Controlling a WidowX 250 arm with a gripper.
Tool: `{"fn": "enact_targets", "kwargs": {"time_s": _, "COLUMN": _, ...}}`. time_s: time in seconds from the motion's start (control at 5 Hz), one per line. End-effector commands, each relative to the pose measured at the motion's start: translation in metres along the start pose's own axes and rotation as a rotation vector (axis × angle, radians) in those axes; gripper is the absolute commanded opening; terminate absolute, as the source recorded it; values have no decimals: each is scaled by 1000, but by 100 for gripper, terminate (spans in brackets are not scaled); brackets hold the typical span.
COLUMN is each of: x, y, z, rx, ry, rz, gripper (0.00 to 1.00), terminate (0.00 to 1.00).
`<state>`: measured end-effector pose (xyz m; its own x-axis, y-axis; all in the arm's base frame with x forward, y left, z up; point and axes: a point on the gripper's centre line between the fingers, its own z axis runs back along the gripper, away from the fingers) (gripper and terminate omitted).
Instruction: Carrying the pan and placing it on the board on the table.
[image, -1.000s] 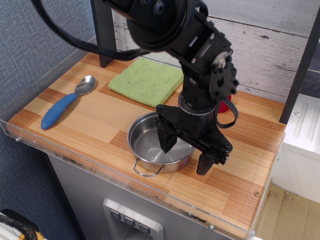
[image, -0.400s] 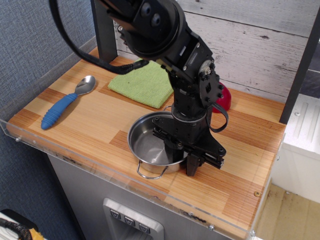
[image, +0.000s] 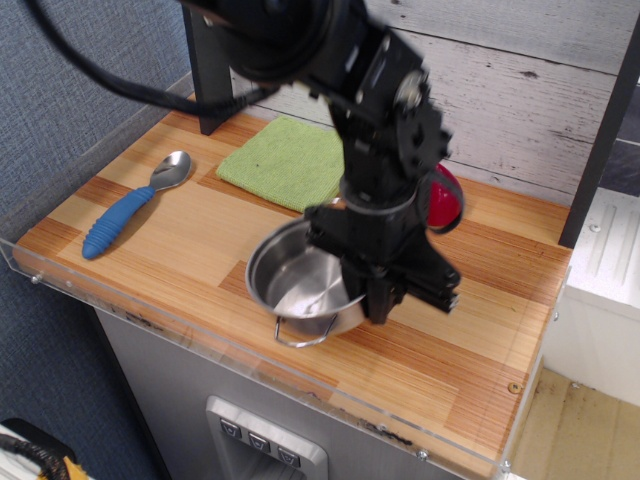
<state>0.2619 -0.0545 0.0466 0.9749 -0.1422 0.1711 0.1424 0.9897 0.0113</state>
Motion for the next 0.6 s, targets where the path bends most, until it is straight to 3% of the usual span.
{"fn": "enact_targets", "kwargs": {"time_s": 0.0, "x": 18, "y": 14, "z": 75, "rx": -5, "ry": -140, "rz": -30, "gripper": 0, "terminate": 0}}
{"fn": "enact_targets", "kwargs": {"time_s": 0.2, "x": 30, "y": 51, "z": 84, "rx": 10, "ry": -151, "rz": 12, "gripper": 0, "terminate": 0}}
{"fn": "enact_targets", "kwargs": {"time_s": 0.4, "x": 41, "y": 83, "z": 77, "rx": 23, "ry": -151, "rz": 55, "gripper": 0, "terminate": 0}}
